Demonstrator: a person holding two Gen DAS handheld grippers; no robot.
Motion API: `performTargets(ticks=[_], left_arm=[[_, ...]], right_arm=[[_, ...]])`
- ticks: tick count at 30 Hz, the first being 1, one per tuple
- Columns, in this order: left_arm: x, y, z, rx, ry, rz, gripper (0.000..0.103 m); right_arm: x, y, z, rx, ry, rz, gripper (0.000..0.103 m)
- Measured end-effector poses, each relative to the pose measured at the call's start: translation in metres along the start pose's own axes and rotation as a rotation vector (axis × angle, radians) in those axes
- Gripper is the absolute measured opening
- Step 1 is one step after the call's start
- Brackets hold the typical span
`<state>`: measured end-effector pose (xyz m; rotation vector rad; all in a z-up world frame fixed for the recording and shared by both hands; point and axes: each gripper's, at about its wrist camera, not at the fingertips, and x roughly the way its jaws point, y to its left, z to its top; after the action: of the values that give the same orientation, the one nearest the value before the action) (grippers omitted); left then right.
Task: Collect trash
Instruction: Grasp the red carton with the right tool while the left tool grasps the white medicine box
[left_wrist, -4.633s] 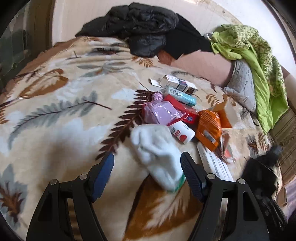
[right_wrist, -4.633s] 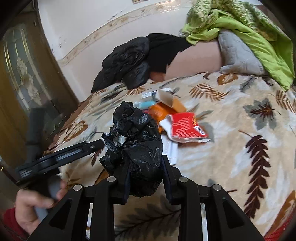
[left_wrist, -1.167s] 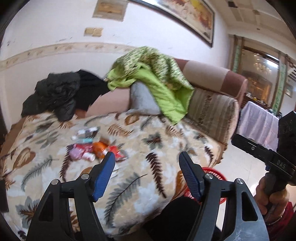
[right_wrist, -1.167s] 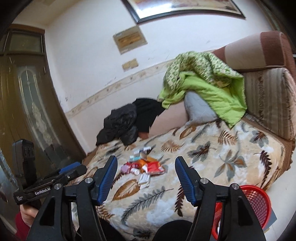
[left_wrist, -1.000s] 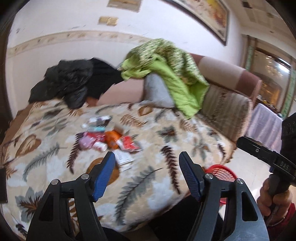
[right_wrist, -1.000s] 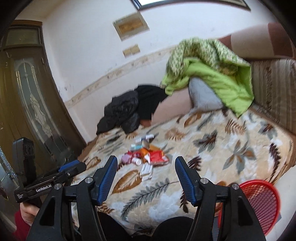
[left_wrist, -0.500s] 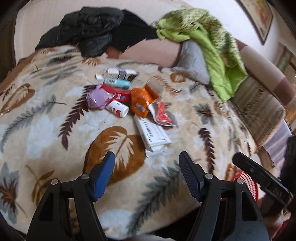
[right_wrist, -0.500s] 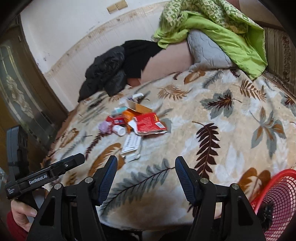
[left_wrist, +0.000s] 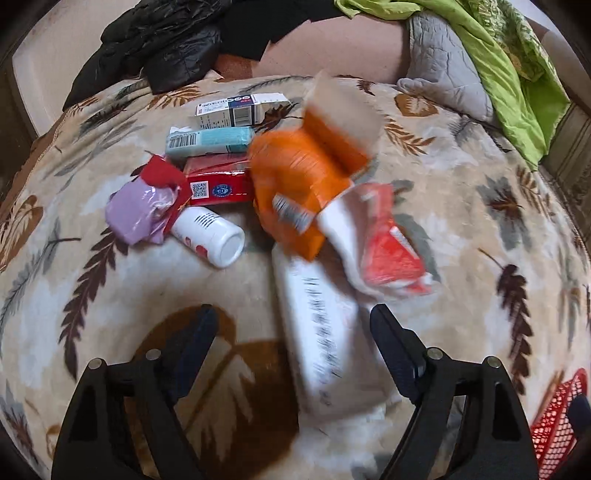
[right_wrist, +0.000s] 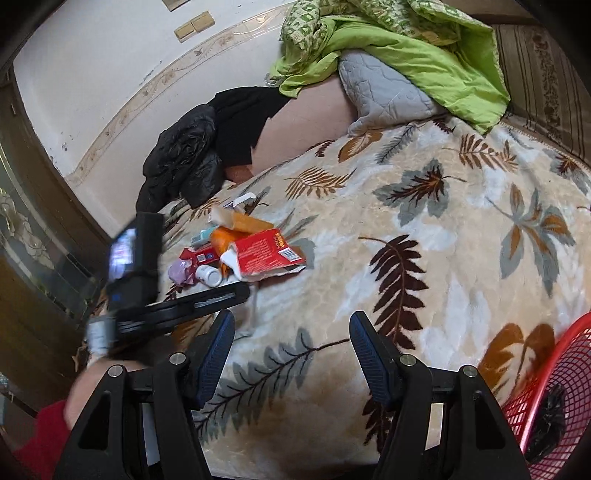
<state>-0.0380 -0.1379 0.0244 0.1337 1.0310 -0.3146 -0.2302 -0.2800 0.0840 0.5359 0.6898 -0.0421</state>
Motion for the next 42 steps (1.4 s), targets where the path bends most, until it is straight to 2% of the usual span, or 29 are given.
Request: performTargets(ticks=[2, 4, 6, 7, 9, 11, 13, 14, 17, 20, 22, 23, 24, 25, 26, 27, 30, 33, 35, 36, 40, 42], left_arm=[[0.000, 0.012, -0.002, -0.037, -0.024, -0.070, 0.063], [-0.003, 0.019, -0.002, -0.042, -0.034, -0.104, 0.036], [-0.011, 0.025, -0.005, -0.019, -0.045, -0.128, 0.015], [-0.015, 0.030, -0.008, -0.012, -0.039, -0.136, 0.014], [-0.024, 0.042, -0.016, -0.004, -0.029, -0.143, 0.014], [-0.030, 0.059, -0.027, -0.027, -0.014, -0.157, 0.014], [-0.033, 0.074, -0.033, -0.079, 0.001, -0.225, 0.014], [-0.035, 0.080, -0.035, -0.109, 0.007, -0.267, 0.014], [-0.039, 0.086, -0.037, -0.130, -0.002, -0.300, 0.015], [-0.040, 0.085, -0.038, -0.125, -0.007, -0.306, 0.030], [-0.042, 0.085, -0.037, -0.130, -0.021, -0.310, 0.046], [-0.042, 0.086, -0.036, -0.134, -0.025, -0.313, 0.049], [-0.042, 0.087, -0.035, -0.138, -0.028, -0.319, 0.051], [-0.042, 0.087, -0.033, -0.142, -0.030, -0.326, 0.051], [-0.042, 0.087, -0.030, -0.142, -0.030, -0.329, 0.052], [-0.041, 0.086, -0.028, -0.143, -0.030, -0.330, 0.053], [-0.040, 0.083, -0.020, -0.150, -0.033, -0.337, 0.064], [-0.033, 0.070, -0.015, -0.136, -0.014, -0.344, 0.067], [-0.025, 0.054, -0.010, -0.104, 0.009, -0.320, 0.072], [-0.020, 0.046, -0.007, -0.091, 0.024, -0.292, 0.077], [0.003, 0.023, -0.001, -0.064, 0.061, -0.168, 0.079], [0.006, 0.016, 0.000, -0.057, 0.039, -0.128, 0.079]], right_arm=[[0.002, 0.001, 0.000, 0.003, 0.008, 0.016, 0.069], [0.010, 0.002, 0.002, 0.004, 0.040, 0.030, 0.069], [0.019, 0.008, 0.007, -0.020, 0.074, 0.051, 0.069], [0.024, 0.012, 0.010, -0.050, 0.086, 0.057, 0.069], [0.037, 0.021, 0.018, -0.120, 0.119, 0.028, 0.069], [0.047, 0.019, 0.025, -0.096, 0.142, 0.057, 0.069], [0.068, 0.008, 0.032, 0.010, 0.203, 0.134, 0.069], [0.082, -0.002, 0.035, 0.121, 0.233, 0.198, 0.069], [0.114, -0.014, 0.038, 0.265, 0.259, 0.230, 0.069], [0.145, -0.024, 0.039, 0.405, 0.277, 0.266, 0.067], [0.164, -0.025, 0.041, 0.469, 0.282, 0.284, 0.066], [0.172, -0.026, 0.042, 0.495, 0.298, 0.281, 0.064], [0.182, -0.027, 0.041, 0.536, 0.307, 0.287, 0.054], [0.187, -0.027, 0.041, 0.544, 0.309, 0.285, 0.036], [0.190, -0.026, 0.042, 0.535, 0.315, 0.268, 0.025], [0.189, -0.027, 0.042, 0.530, 0.310, 0.243, 0.012], [0.173, -0.032, 0.045, 0.490, 0.259, 0.226, 0.005], [0.141, -0.039, 0.051, 0.431, 0.181, 0.188, 0.004], [0.121, -0.041, 0.053, 0.392, 0.133, 0.161, 0.004], [0.110, -0.041, 0.053, 0.370, 0.112, 0.145, 0.004], [0.072, -0.036, 0.045, 0.287, 0.050, 0.107, 0.005], [0.062, -0.029, 0.037, 0.244, 0.042, 0.104, 0.005]])
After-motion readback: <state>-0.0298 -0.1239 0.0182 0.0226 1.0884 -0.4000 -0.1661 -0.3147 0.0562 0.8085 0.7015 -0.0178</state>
